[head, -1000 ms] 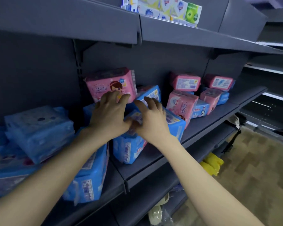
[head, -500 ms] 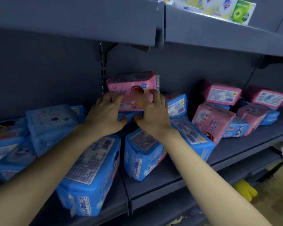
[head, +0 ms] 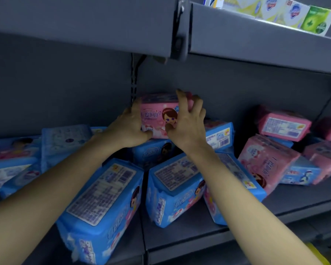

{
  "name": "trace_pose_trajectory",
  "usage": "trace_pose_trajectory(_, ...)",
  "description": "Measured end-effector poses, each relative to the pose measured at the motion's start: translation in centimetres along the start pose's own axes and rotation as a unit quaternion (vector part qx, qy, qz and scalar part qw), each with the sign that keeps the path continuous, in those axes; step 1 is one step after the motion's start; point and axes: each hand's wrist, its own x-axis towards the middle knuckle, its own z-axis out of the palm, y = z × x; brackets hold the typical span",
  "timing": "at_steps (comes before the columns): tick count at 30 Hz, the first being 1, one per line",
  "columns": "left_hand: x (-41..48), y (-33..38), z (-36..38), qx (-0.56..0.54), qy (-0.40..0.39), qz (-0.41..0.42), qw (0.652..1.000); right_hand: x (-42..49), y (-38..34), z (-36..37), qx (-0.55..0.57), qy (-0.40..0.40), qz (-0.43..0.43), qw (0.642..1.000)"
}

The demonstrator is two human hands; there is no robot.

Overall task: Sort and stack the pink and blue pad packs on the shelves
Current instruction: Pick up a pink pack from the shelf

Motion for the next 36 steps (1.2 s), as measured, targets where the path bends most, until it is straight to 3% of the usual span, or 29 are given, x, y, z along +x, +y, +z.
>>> trace_pose_trajectory(11, 2.6, -0.4, 0.4, -0.019, -0.041, -0.076, 0.996, 1.6, 1.4, 0.5, 0.033, -0.039, 0.040, 0.998)
trace_pose_trajectory(24, 1.4, -0.3, 0.3, -0.055, -0.040, -0.043, 0.997, 0.4, 1.6, 1.4, 0.151, 0.027, 0.019, 0.988)
trace_pose_trajectory(36, 0.3, 0.4, 0.1, -0.033, 0.019, -0.012, 0.999, -0.7, 1.9, 1.7, 0.227, 0.080, 0.012, 0.970)
